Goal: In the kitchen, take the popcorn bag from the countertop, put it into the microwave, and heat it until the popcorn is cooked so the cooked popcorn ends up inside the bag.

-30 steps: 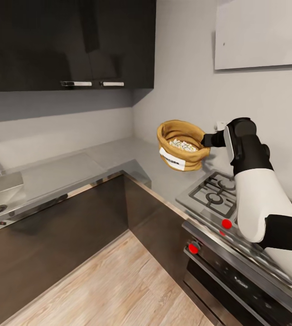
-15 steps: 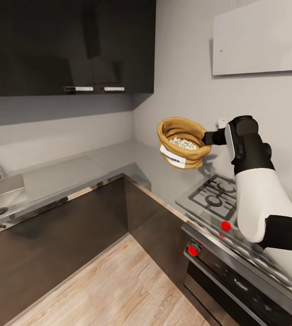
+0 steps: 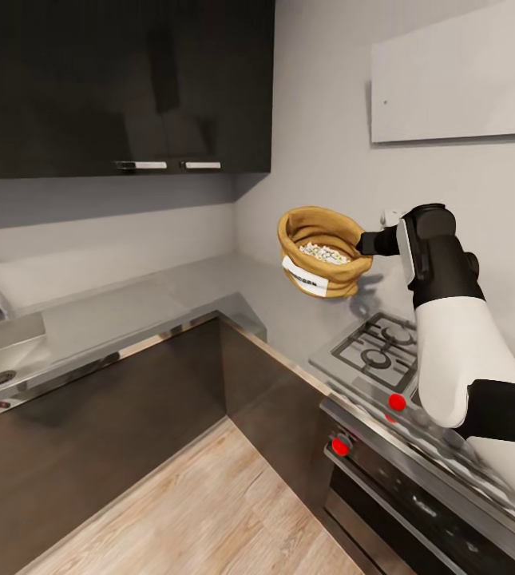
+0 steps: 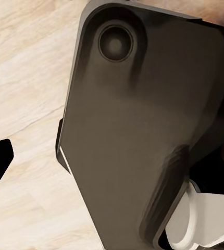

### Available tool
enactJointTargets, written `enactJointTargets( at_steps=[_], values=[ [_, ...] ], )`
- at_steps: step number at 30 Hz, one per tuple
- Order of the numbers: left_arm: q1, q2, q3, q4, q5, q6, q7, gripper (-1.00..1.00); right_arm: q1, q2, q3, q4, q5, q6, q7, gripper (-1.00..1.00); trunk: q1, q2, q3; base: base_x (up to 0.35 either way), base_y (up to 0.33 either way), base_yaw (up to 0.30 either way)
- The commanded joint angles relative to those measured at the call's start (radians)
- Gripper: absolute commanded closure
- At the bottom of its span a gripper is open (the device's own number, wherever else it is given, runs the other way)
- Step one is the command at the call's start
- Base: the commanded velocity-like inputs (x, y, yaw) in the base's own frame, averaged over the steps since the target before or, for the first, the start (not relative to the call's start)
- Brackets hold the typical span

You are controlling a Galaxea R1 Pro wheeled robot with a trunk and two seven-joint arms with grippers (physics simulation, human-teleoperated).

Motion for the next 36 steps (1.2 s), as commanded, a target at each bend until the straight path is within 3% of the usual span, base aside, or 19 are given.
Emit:
enactJointTargets(
  at_steps=[1,9,36],
  values=[
    [0.0,0.0,0.0,0.0,0.005,-0.003,0.0,-1.0,-0.001,0.0,-0.001,0.0,0.01,0.003,0.01,1.0,0.0,-0.001,0.001,0.0,0.0,0.0],
    [0.0,0.0,0.001,0.0,0.005,-0.003,0.0,-1.0,-0.001,-0.001,-0.001,0.0,0.009,0.003,0.009,1.0,0.0,-0.001,0.012,0.0,0.0,-0.005],
    [0.0,-0.002,0.0,0.0,0.005,-0.003,0.0,-1.0,0.0,0.0,-0.002,0.009,0.004,0.003,0.007,1.0,0.0,-0.001,0.013,0.0,0.0,0.0]
  ],
)
